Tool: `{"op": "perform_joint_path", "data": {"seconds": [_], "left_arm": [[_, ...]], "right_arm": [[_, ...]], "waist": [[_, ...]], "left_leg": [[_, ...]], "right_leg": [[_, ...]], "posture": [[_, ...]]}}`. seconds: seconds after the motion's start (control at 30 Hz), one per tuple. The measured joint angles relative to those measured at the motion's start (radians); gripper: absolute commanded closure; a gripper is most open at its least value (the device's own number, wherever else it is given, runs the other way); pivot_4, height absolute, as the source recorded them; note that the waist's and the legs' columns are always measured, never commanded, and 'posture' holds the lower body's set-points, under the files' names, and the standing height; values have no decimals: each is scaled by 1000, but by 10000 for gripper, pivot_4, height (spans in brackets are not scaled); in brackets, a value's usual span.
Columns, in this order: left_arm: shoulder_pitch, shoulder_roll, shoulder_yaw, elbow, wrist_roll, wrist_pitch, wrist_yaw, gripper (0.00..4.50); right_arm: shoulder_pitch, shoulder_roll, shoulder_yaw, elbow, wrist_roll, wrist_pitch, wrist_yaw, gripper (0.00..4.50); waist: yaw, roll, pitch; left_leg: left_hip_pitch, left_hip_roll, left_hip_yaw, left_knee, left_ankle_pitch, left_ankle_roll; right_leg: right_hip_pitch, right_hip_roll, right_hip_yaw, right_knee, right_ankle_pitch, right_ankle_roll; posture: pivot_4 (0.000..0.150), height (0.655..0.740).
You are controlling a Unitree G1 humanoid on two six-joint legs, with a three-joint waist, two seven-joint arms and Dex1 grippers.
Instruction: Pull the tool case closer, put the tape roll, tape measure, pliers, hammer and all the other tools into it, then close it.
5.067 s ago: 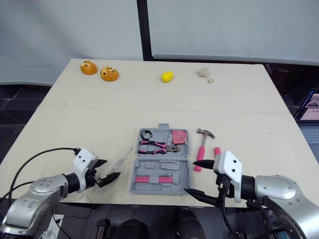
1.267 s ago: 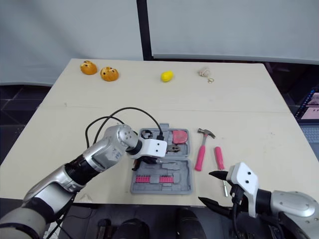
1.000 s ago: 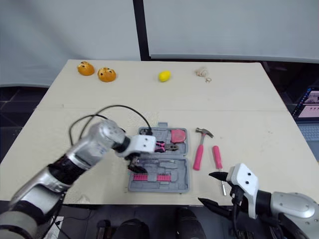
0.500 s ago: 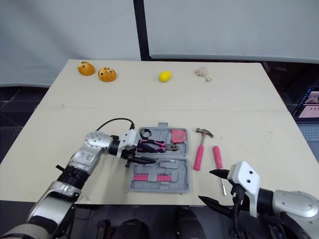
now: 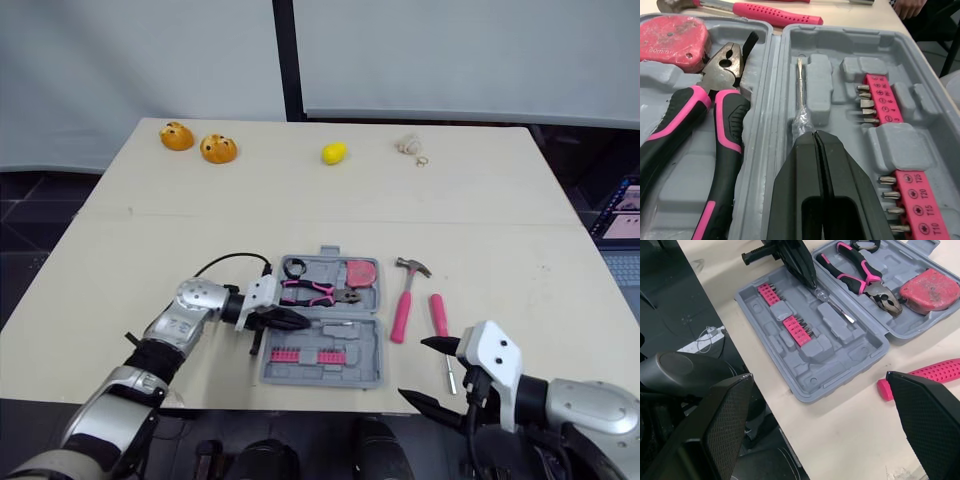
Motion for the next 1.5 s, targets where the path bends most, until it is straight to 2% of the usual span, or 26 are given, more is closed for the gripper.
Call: {"op": "perform_joint_path", "data": {"seconds": [0.5,0.6,0.63,0.7,0.87,0.97,1.07,1.2,1.3,1.43,1.5], "left_arm": [[-21,6,-79,-46,107,33,73,44348],[-21,13,-103,-58,131,33,84,44348],[-19,18,-112,-64,137,34,88,44348],[-16,26,-125,-83,156,43,90,44348],[-1,38,-121,-136,138,78,63,44348],[94,36,-61,-213,-4,155,-7,36058],[141,61,78,-364,-162,171,-16,21515],[210,198,262,-598,-330,357,17,323],[343,305,358,-616,-365,444,42,93],[495,420,494,-497,-356,458,73,93],[521,455,542,-421,-343,432,89,93]], "right_arm": [[14,11,0,0,-5,-1,-5,0],[15,13,0,0,-7,-1,-5,0],[15,13,0,0,-8,-1,-5,0],[17,14,0,0,-9,-1,-5,0],[19,21,0,1,-15,-3,-6,0],[20,39,-12,3,-20,-3,-24,0],[36,63,-79,4,-18,-1,-46,0],[111,88,-215,3,9,18,-53,0],[182,122,-319,25,20,27,-51,0],[251,147,-432,111,13,25,-48,0],[267,149,-461,157,0,16,-45,0]], "waist": [[1,0,-11],[0,1,-19],[0,1,-20],[-1,1,-22],[-4,4,-27],[-6,4,-22],[-1,-1,-18],[-1,3,-18],[-10,6,-17],[-24,3,-13],[-23,3,-13]], "left_leg": [[1,0,0,-1,-1,2],[5,1,0,-2,-2,3],[9,2,0,-3,-6,8],[16,4,1,-4,-9,8],[17,6,2,-5,-11,7],[16,9,3,-3,-9,3],[10,8,3,0,-7,-1],[13,9,3,-3,-7,-2],[15,9,4,-4,-10,2],[17,10,4,-5,-13,3],[18,10,4,-7,-13,4]], "right_leg": [[3,-1,0,-2,0,1],[8,0,-1,-5,0,1],[12,0,-1,-6,0,0],[18,1,-2,-9,-1,-1],[19,2,-2,-10,-1,-2],[12,3,-2,-8,-2,-2],[5,3,-1,-3,-2,-3],[7,3,-1,-4,-2,-4],[10,3,-1,-5,-3,-5],[11,1,-2,-7,-4,-7],[11,0,-3,-9,-11,-20]], "posture": [[1500,7370],[1500,7370],[1500,7370],[1500,7370],[1500,7370],[1500,7370],[1500,7370],[1500,7370],[1500,7370],[1500,7370],[1500,7370]]}}
